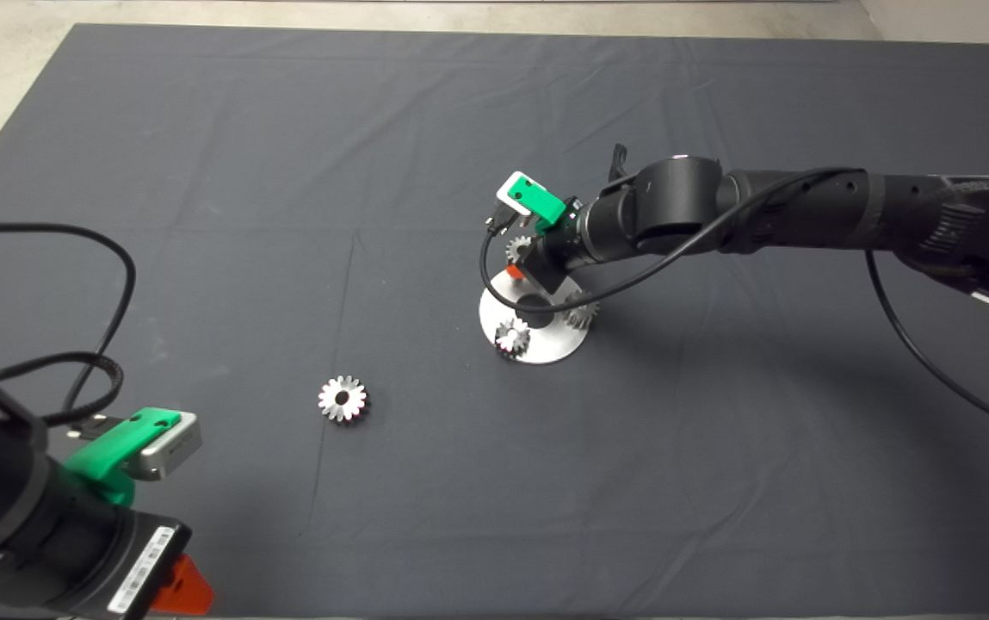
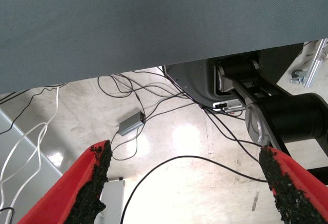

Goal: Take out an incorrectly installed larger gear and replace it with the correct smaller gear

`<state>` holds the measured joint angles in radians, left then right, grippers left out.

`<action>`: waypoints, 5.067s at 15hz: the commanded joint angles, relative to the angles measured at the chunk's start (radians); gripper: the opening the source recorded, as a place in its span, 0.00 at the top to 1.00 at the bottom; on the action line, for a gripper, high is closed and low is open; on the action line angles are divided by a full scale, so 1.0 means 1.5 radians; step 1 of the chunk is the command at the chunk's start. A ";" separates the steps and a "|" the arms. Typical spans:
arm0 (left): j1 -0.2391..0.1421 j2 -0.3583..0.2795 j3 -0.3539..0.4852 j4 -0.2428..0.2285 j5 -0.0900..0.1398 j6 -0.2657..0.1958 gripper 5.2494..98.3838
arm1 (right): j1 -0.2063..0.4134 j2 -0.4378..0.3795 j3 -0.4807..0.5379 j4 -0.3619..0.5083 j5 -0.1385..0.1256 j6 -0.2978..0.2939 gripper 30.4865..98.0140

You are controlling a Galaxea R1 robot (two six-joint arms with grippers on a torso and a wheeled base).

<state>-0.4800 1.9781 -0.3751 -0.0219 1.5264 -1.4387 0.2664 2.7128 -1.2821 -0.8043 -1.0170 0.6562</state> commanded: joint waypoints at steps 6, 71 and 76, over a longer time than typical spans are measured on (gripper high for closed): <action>-0.002 -0.004 0.016 -0.008 0.004 0.001 0.27 | 0.016 0.004 0.011 -0.020 0.005 0.016 0.88; -0.001 -0.006 0.033 -0.008 0.002 0.002 0.27 | 0.003 0.003 0.005 -0.064 0.005 0.020 0.88; -0.001 -0.006 0.033 -0.008 0.002 0.002 0.27 | 0.000 0.004 -0.002 -0.064 0.005 0.020 0.88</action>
<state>-0.4796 1.9723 -0.3391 -0.0219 1.5260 -1.4383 0.2468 2.7170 -1.2728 -0.8572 -1.0111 0.6815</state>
